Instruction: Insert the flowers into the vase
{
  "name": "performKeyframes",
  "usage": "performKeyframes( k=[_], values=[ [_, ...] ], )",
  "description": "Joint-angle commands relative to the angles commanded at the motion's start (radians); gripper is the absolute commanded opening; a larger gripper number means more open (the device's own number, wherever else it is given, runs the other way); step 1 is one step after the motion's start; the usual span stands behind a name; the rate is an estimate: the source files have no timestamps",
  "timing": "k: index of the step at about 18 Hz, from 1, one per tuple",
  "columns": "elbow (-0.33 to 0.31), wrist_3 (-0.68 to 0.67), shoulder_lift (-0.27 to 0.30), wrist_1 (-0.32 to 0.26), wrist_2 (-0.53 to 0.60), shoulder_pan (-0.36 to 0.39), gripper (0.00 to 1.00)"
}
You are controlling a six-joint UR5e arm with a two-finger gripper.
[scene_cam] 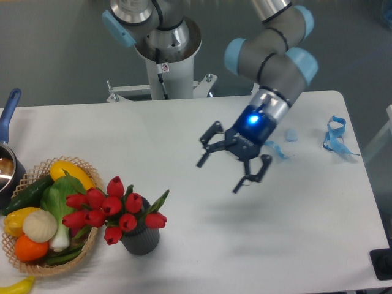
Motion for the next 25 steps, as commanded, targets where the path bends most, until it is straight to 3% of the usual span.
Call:
performKeyframes(
  k=[2, 8, 13, 16, 21, 25],
  values=[
    [0.005, -0.002, 0.000, -0.002, 0.078, 0.000, 1.00],
    [0.005, -0.014, 0.043, -0.002, 0.486, -0.015, 1.00],
    [0.043, -0.130, 0.081, -0.008, 0.721, -0.076, 1.00],
    [0.066, -0.126, 0.078, -0.053, 0.877, -0.110, 1.00],
    [0.089, -0.124, 0.075, -0.072, 0.955, -0.146, 1.00],
    [0.115, -0.124, 0.072, -0.136, 1.064, -0.181, 1.00]
  ],
)
